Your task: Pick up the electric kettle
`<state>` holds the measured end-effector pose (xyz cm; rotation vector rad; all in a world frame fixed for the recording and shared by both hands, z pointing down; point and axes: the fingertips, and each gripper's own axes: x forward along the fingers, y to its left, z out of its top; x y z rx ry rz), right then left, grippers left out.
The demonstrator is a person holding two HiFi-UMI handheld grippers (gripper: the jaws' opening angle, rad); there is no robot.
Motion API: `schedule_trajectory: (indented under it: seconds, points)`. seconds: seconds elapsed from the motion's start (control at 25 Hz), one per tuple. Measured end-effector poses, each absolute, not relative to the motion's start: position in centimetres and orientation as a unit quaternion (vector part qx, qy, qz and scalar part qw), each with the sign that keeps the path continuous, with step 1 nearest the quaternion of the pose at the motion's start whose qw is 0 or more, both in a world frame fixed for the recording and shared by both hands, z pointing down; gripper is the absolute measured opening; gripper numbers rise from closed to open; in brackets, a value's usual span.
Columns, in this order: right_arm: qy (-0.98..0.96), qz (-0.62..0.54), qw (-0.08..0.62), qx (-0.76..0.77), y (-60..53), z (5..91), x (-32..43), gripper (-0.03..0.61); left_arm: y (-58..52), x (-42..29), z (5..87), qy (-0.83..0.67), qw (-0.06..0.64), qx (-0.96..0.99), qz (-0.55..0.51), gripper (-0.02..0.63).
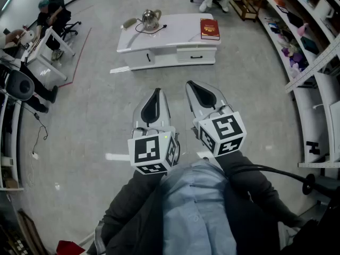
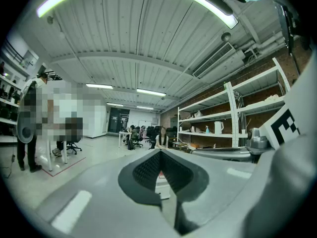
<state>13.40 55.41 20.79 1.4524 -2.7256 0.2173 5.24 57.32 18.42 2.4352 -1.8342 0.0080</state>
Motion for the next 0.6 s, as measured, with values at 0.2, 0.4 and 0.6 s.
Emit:
schedule_trajectory:
  seconds: [0.2,0.4,0.6]
  points:
    - [-0.880,0.069,0.018,0.469,55.2,20.8,14.1,0.025,57.1,5.9,18.5,-0.601,0.046,0.798,0.003,0.000]
    - [-0.879,0.073,0.015,0.472,54.5,21.3,15.5,0.025,56.3,7.5,19.2,-0.597,0.047,0.801,0.010,0.000]
    - [-0.880,0.100,0.012,0.465,55.9,22.6,16.6,0.028,57.3,9.3,20.5,-0.591,0.068,0.804,0.016,0.000]
